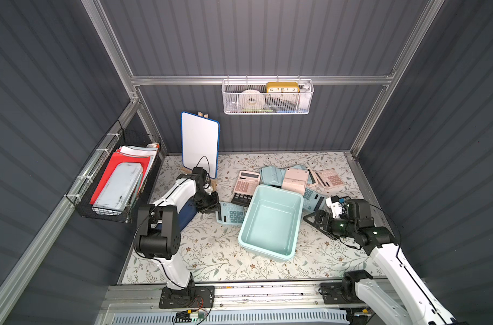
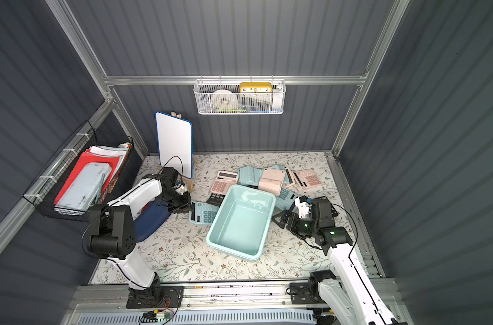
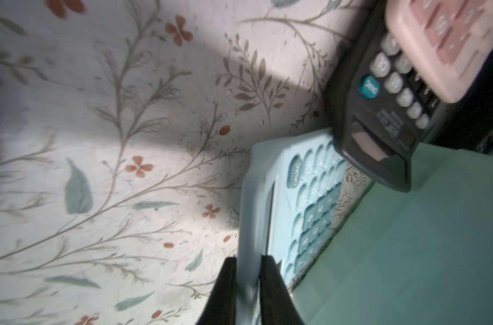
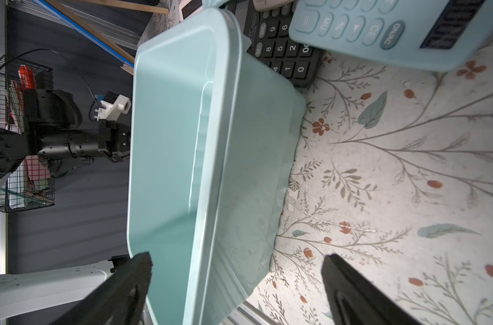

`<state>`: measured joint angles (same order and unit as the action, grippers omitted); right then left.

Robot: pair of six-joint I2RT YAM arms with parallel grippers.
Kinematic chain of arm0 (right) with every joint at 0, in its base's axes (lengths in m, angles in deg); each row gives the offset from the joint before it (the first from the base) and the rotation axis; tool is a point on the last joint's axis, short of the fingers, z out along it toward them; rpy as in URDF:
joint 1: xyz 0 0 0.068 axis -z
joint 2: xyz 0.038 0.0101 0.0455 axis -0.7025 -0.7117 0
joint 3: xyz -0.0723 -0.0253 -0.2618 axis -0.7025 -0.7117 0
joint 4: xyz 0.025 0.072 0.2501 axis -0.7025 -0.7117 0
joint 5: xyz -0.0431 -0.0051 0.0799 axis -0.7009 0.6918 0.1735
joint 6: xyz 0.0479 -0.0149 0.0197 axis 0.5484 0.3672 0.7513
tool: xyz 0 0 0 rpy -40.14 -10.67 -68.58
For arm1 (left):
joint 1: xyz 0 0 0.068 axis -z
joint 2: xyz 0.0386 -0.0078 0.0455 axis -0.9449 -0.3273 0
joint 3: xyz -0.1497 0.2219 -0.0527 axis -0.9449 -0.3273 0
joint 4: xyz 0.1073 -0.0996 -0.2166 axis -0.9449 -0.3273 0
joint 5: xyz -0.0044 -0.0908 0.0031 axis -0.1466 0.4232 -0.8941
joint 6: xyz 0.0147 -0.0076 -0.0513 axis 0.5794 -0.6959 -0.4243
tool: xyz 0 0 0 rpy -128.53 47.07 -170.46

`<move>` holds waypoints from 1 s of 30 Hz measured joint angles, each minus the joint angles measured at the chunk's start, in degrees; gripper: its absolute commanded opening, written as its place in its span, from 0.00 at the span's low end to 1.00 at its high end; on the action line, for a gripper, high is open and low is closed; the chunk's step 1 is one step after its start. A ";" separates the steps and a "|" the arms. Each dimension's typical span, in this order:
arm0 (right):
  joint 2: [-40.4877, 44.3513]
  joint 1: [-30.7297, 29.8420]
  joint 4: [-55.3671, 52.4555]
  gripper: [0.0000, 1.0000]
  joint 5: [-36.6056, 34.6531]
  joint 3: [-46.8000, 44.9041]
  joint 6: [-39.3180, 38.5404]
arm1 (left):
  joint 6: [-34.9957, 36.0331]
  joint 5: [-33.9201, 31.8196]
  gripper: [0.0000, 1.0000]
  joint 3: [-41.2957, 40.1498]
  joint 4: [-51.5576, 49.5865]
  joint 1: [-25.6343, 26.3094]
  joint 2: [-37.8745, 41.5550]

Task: Put the calculator in the storage box
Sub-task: Pick up the calculator at the center of the board.

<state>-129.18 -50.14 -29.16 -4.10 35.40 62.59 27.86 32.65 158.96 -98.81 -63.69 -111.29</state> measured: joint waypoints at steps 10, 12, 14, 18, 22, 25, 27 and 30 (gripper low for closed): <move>-0.02 0.00 -1.20 0.94 -0.39 4.94 0.70 | -5.31 -7.93 0.00 8.90 -5.99 -0.11 12.44; -0.02 0.00 -1.31 0.91 -0.35 5.81 1.42 | -6.60 -7.72 0.00 9.57 -5.70 -0.11 15.98; 0.02 0.00 -1.49 0.90 -0.09 6.45 1.95 | -7.69 -6.88 0.00 10.16 -5.53 -0.11 18.78; 0.11 0.00 -1.07 0.91 1.95 7.65 3.08 | -9.44 -2.54 0.00 10.64 -3.93 -0.07 23.50; 0.31 0.00 1.77 0.90 6.14 7.82 5.44 | -10.82 4.96 0.00 9.86 -0.98 -0.04 27.04; 0.24 -0.35 5.29 0.88 9.33 7.82 7.72 | -11.45 10.99 0.00 8.04 1.73 0.00 29.00; -0.11 -1.22 8.68 0.86 11.69 7.85 9.27 | -11.85 14.67 0.00 5.33 3.82 0.04 30.14; -1.25 -3.48 13.29 0.82 14.51 7.85 11.41 | -12.24 19.04 0.00 1.75 5.33 0.17 30.25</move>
<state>-130.43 -53.62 -15.88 10.41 43.24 74.00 15.62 51.68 160.71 -93.47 -63.52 -81.04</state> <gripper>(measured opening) 0.837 0.126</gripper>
